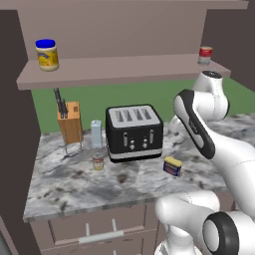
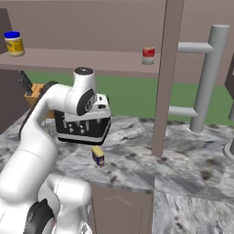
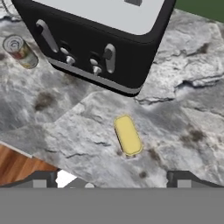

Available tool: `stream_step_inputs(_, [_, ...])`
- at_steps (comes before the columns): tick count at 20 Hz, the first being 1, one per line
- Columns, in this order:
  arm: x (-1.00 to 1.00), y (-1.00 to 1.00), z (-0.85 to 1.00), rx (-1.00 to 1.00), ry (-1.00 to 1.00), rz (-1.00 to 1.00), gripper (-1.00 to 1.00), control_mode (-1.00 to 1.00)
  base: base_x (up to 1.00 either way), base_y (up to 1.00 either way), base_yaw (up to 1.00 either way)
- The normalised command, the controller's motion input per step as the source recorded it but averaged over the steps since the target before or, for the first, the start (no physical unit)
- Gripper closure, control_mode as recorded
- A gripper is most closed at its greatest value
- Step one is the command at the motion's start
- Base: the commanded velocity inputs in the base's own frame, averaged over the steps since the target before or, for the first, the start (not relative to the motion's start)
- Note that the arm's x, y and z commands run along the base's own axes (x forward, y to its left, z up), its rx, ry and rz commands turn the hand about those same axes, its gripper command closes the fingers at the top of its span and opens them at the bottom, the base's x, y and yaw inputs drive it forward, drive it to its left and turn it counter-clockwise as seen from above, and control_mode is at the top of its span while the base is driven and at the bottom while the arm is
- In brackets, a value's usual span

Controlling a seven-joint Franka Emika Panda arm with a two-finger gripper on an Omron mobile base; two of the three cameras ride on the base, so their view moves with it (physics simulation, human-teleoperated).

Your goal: Pick the cans from the counter and place them in their designated side in the cabinet.

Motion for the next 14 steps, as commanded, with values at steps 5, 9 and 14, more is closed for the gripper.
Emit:
stream_step_inputs(5, [0.00,-0.08,-0.30,0.00,0.00,0.08,-1.00,-1.00,0.00,0.00,0.00])
stream_step_inputs(9, [0.00,-0.14,-0.29,0.00,0.00,0.08,-1.00,-1.00,0.00,0.00,0.00])
stream_step_inputs(14, [0.00,-0.11,-0.29,0.00,0.00,0.09,-1.00,-1.00,0.00,0.00,0.00])
